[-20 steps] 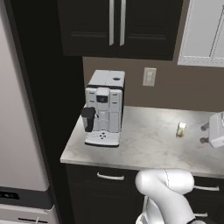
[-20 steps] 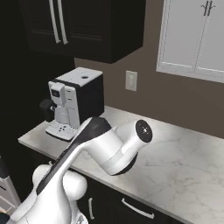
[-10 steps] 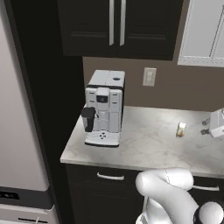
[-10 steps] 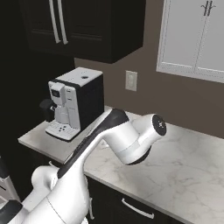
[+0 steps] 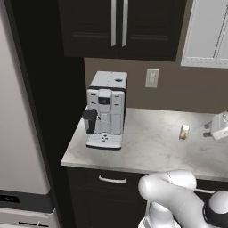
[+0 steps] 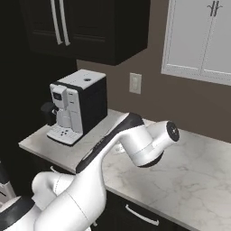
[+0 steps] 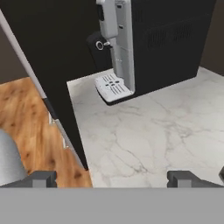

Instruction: Move the drinks to the dining counter.

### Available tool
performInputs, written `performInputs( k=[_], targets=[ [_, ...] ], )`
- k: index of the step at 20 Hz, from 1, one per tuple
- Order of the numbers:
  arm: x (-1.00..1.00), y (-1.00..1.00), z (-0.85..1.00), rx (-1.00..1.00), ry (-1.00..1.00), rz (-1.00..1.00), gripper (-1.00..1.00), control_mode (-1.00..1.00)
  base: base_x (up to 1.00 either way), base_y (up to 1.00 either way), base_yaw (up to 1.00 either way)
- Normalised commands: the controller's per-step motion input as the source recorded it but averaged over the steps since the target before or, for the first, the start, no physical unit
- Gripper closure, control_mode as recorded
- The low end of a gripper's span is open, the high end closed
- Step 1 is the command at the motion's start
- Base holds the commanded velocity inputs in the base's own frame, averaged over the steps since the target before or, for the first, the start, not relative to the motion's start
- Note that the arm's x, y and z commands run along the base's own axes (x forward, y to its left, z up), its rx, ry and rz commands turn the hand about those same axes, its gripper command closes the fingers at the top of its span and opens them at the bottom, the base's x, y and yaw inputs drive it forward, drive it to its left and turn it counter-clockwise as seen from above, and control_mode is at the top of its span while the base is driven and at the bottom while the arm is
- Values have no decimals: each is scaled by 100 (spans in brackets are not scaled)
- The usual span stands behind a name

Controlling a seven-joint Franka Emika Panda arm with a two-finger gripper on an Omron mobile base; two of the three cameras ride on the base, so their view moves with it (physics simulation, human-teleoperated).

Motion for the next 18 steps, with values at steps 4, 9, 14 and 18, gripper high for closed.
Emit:
performInputs(
  k=[4, 9, 14, 18],
  targets=[
    [38, -12, -26, 0, 0, 0, -100, -100, 0, 0, 0],
    [34, -9, -16, 0, 0, 0, -100, -100, 0, 0, 0],
    [20, -19, -15, 0, -1, 0, -100, -100, 0, 0, 0],
    [17, -22, -18, 0, -5, 0, -100, -100, 0, 0, 0]
  ],
)
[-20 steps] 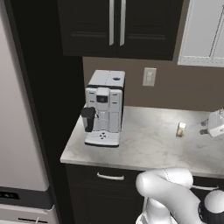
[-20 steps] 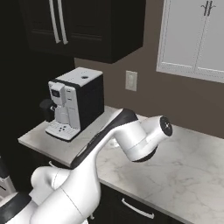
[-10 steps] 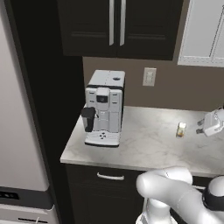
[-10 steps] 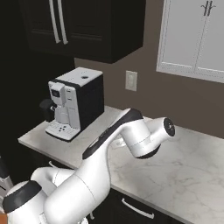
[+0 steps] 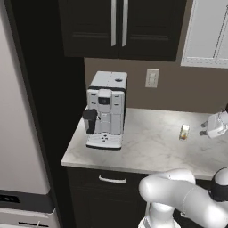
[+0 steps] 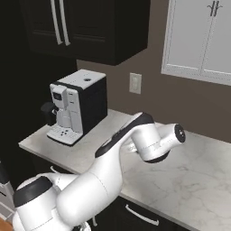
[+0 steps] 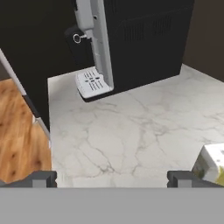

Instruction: Move the drinks to the dining counter.

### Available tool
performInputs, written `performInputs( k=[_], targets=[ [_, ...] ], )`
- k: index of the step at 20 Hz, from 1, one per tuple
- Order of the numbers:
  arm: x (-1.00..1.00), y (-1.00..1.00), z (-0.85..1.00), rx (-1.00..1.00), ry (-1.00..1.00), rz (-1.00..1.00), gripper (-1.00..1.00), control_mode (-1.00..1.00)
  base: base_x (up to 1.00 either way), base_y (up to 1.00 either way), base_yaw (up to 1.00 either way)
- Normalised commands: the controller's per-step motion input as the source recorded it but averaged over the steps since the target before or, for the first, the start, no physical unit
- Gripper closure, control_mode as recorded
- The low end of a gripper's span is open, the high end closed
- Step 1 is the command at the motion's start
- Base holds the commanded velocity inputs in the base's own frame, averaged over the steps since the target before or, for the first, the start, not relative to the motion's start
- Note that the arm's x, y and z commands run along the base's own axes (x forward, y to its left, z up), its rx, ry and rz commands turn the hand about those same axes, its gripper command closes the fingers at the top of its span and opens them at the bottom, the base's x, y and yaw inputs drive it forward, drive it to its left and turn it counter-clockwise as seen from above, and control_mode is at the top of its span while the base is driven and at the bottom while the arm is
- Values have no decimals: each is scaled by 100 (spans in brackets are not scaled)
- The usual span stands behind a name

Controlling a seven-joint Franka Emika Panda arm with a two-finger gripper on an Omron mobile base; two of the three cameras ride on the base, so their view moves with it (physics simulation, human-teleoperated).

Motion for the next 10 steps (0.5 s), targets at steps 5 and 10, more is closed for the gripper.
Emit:
performInputs(
  k=[5, 10],
  targets=[
    [27, -12, -21, 0, -2, 0, -100, -100, 0, 0, 0],
    [32, -5, -25, 0, 0, 0, -100, -100, 0, 0, 0]
  ],
)
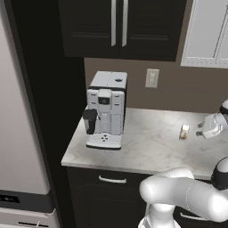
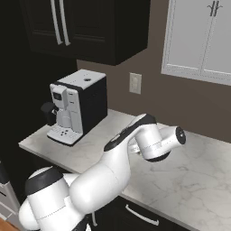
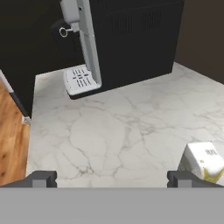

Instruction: Move the drinks to the dining counter.

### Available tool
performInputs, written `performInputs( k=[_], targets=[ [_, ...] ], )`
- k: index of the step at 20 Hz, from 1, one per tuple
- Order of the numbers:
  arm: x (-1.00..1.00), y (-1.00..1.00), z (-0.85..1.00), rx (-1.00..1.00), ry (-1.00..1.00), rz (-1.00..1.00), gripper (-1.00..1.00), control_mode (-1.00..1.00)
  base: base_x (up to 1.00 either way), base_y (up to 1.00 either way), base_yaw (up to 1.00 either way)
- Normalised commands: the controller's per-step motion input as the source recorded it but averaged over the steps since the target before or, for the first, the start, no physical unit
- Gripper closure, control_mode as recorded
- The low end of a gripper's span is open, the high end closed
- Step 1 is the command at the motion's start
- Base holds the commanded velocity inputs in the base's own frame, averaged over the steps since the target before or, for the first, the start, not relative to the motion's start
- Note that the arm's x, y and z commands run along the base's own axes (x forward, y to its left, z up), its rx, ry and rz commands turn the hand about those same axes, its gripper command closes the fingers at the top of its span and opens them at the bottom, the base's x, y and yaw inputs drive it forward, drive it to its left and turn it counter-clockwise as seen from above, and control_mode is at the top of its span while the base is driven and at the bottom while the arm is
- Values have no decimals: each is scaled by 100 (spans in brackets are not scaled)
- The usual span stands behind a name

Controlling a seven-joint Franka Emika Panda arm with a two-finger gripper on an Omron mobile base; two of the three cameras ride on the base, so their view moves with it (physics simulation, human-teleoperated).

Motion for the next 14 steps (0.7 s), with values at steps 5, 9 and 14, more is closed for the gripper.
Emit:
performInputs(
  k=[5, 9, 14],
  targets=[
    [27, -3, -21, 0, 0, 0, -100, -100, 0, 0, 0],
    [30, -11, -18, 0, 0, 0, -100, -100, 0, 0, 0],
    [30, -20, -14, 0, 0, 0, -100, -100, 0, 0, 0]
  ],
)
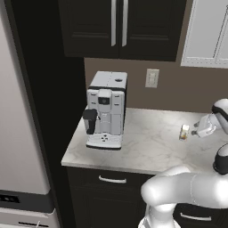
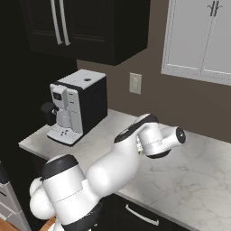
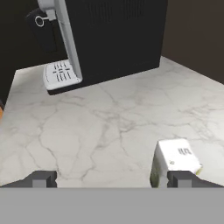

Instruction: Move the drinks to the dining counter.

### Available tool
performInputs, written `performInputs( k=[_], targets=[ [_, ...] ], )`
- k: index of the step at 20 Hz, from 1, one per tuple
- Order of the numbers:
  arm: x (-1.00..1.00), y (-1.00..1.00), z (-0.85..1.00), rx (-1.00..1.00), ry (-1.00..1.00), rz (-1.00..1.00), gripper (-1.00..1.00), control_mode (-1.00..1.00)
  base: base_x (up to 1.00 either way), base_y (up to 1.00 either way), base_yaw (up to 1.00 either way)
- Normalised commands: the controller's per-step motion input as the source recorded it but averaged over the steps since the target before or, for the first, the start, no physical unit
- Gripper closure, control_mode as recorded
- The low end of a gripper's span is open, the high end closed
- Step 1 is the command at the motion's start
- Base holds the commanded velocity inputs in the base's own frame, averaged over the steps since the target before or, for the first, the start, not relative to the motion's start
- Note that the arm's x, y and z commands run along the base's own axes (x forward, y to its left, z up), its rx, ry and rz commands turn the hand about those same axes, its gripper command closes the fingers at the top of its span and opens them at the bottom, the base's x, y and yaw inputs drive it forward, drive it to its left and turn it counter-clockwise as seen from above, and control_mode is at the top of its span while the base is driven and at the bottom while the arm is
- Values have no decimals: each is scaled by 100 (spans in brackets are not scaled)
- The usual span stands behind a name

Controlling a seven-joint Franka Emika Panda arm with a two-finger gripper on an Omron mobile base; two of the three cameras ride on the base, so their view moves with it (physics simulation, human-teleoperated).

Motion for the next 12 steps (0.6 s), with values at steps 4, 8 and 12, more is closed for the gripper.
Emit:
performInputs(
  k=[4, 8, 12],
  targets=[
    [29, -21, -15, 0, 0, 0, -100, -100, 0, 0, 0],
    [28, -11, -21, 0, 0, 0, -100, -100, 0, 0, 0],
    [28, -3, -21, 0, 0, 0, -100, -100, 0, 0, 0]
  ],
)
